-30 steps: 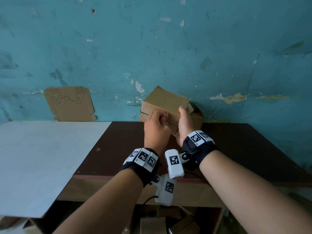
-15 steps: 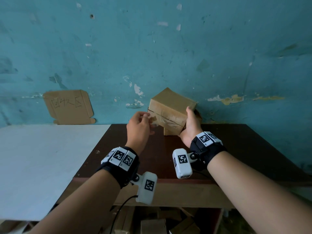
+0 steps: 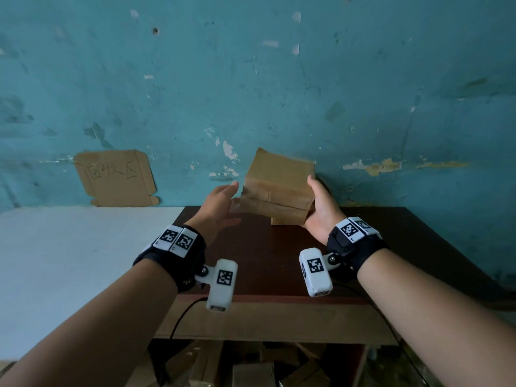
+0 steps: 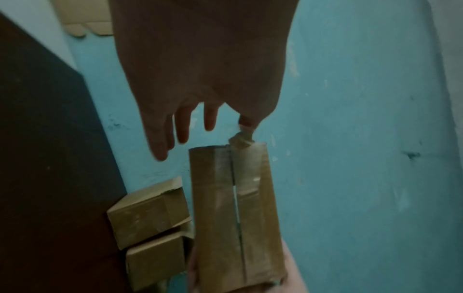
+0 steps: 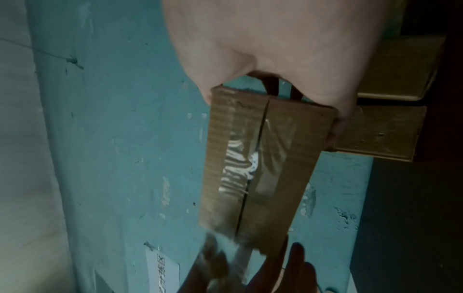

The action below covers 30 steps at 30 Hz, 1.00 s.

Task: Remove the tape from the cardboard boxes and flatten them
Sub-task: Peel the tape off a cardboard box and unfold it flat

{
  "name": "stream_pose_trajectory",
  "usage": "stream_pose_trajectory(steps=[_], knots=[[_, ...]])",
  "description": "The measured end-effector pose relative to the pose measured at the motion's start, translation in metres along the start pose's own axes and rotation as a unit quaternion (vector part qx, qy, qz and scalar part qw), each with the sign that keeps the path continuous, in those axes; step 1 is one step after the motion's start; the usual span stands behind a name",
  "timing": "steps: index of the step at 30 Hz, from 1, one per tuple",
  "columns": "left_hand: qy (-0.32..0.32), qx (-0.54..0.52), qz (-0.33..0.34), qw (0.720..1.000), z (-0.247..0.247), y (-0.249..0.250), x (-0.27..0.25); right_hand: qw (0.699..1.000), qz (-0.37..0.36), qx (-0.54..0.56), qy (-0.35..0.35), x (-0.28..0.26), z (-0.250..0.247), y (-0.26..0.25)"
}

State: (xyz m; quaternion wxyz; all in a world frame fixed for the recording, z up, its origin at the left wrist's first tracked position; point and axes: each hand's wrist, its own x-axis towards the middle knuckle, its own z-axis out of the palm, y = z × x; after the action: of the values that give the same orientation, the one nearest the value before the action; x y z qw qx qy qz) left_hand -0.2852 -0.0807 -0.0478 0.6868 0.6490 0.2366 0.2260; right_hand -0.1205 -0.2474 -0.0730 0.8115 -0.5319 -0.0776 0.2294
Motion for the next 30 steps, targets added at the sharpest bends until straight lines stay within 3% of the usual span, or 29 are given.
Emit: stream_pose_trajectory(steps=[3, 6, 12, 15, 19, 26, 30], knots=[[-0.106, -0.039, -0.066, 0.991, -0.002, 0.005, -0.006, 0.998, 0.025, -0.025, -0.043, -0.041, 0.014, -0.014], [-0.138, -0.064, -0.075, 0.986, -0.004, 0.006, -0.006, 0.996, 0.034, -0.016, -0.076, -0.04, 0.01, -0.017], [-0.119, -0.103, -0.083, 0.984, -0.001, 0.006, -0.009, 0.992, 0.045, -0.058, -0.1, -0.039, 0.011, -0.024], [-0.095, -0.112, -0.078, 0.986, 0.0, 0.003, -0.008, 0.991, 0.055, -0.093, -0.08, -0.043, 0.013, -0.025], [-0.062, -0.147, -0.069, 0.985, 0.003, -0.004, -0.007, 0.988, 0.022, -0.14, -0.068, -0.041, 0.014, -0.016], [-0.018, -0.185, -0.062, 0.981, 0.012, -0.015, -0.007, 0.968, -0.094, -0.21, 0.094, -0.055, 0.019, -0.001], [-0.005, -0.18, -0.073, 0.981, 0.017, -0.019, -0.007, 0.953, -0.045, -0.3, -0.021, -0.072, 0.024, 0.0]])
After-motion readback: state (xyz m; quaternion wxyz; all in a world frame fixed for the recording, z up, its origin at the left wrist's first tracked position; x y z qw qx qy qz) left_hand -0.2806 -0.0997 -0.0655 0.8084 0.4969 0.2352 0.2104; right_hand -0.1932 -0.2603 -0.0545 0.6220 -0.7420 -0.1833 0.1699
